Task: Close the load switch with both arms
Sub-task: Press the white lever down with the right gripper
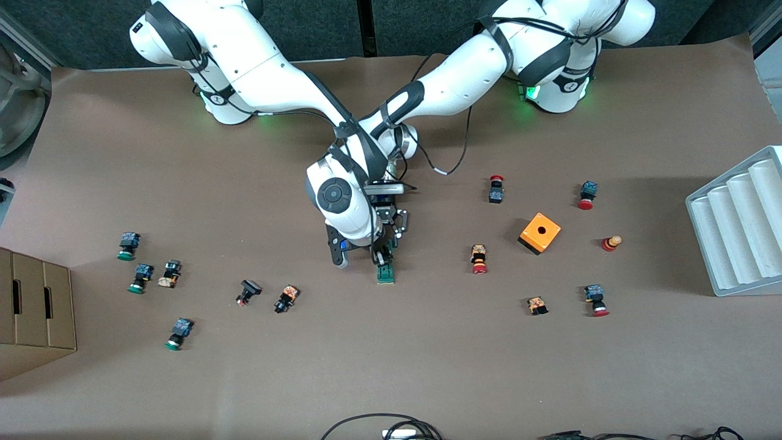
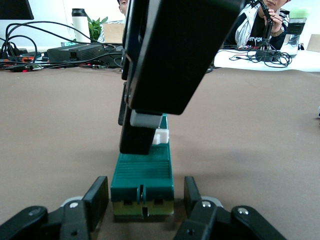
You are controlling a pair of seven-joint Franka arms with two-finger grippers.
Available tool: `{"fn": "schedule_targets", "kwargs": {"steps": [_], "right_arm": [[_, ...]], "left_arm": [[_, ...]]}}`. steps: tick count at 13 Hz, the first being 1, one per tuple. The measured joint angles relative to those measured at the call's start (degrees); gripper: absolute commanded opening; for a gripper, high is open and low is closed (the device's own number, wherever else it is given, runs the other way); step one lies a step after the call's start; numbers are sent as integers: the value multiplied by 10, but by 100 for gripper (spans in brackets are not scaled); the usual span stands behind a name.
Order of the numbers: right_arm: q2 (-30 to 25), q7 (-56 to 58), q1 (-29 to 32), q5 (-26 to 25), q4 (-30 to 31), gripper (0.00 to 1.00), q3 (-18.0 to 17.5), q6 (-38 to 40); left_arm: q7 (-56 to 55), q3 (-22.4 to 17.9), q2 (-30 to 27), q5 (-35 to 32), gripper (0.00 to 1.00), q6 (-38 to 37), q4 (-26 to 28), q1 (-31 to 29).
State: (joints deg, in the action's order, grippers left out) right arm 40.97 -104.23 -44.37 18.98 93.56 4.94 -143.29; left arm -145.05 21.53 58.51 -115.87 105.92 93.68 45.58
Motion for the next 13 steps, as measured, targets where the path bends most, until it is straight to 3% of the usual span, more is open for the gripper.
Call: {"fn": "schedule_targets", "kwargs": {"steps": [5,8,13], "right_arm": [[-6,0,2,0,1,38,0,1],[-11,0,3,0,1,31,0,5],[-18,0,6,0,1,29,0,12]], "left_arm": [[0,0,0,0,68,0,0,0],[0,0,0,0,68,0,0,0],[0,0,0,0,67,0,0,0]]}}
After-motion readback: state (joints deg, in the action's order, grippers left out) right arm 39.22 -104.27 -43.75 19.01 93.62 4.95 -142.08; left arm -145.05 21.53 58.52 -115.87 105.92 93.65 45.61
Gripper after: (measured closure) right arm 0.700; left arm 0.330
